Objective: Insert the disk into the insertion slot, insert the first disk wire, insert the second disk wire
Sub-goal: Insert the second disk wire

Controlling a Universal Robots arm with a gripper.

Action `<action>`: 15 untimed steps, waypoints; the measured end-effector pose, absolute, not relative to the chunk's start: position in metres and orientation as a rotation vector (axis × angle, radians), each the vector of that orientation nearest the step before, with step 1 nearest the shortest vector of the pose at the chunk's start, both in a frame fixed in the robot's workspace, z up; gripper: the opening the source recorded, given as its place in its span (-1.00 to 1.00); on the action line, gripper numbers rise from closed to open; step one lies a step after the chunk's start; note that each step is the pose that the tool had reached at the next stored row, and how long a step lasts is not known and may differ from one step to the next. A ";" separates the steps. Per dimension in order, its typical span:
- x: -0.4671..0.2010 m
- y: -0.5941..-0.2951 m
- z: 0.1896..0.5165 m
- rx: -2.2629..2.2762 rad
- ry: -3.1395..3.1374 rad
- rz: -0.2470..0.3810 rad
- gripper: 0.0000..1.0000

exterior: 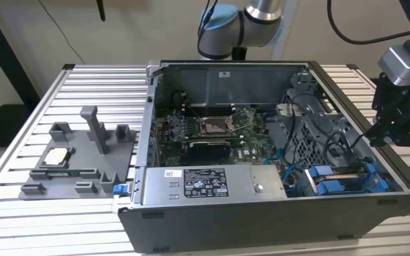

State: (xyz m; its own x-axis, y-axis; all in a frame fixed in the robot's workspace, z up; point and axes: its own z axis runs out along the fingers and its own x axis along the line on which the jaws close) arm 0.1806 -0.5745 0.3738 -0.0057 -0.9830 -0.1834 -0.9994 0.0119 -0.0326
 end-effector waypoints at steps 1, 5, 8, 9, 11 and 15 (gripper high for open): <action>0.181 -0.574 0.374 -2.099 2.118 0.161 -0.51; 0.181 -0.574 0.374 -2.099 2.117 0.162 -0.68; 0.181 -0.574 0.374 -2.099 2.117 0.162 -0.68; 0.181 -0.574 0.374 -2.099 2.117 0.162 -0.68; 0.181 -0.574 0.374 -2.099 2.117 0.162 -0.68; 0.179 -0.574 0.374 -2.099 2.117 0.162 -0.69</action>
State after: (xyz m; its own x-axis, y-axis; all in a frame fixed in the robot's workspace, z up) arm 0.1795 -0.5745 0.3742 -0.0055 -0.9825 -0.1860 -0.9994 0.0118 -0.0326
